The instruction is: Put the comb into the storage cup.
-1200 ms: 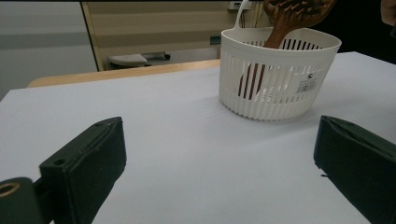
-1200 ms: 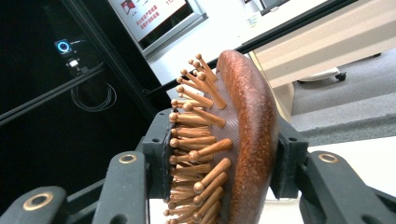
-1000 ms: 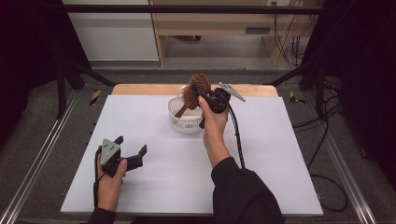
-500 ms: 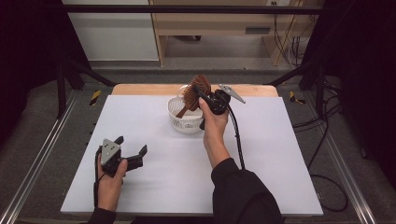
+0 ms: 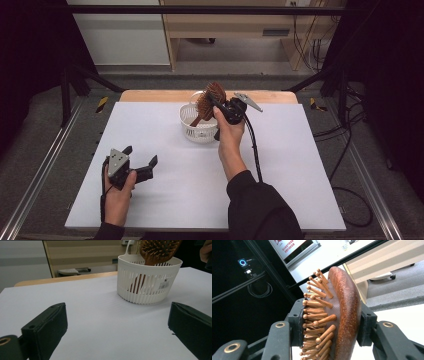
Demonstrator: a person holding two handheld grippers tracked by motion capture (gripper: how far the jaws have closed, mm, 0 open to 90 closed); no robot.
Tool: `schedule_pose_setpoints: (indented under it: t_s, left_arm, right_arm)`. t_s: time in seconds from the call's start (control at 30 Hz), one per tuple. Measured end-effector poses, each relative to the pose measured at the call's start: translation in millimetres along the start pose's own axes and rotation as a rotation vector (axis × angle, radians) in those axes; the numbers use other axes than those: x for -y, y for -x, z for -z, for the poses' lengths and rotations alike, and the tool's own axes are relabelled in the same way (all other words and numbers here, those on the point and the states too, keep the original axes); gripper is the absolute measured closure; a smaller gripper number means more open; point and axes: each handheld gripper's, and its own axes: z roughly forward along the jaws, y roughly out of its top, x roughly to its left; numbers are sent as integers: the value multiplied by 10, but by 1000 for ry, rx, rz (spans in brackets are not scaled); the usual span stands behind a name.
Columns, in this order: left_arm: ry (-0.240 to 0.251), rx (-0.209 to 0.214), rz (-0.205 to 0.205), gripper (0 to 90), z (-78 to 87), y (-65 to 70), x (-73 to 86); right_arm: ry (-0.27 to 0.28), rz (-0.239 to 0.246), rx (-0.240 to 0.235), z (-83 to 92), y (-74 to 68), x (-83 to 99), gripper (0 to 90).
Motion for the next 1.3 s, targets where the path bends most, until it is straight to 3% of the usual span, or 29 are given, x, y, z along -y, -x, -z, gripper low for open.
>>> schedule_pose_setpoints:
  t_s: [0.47,1.3]
  left_arm:
    - [0,0,1,25,-3,0,1]
    - [-4,-3,9,25,-4,-27,4]
  right_arm:
    - [-4,1,-3,14,41,14,508]
    - [-64,12,7,93,186,-27,462]
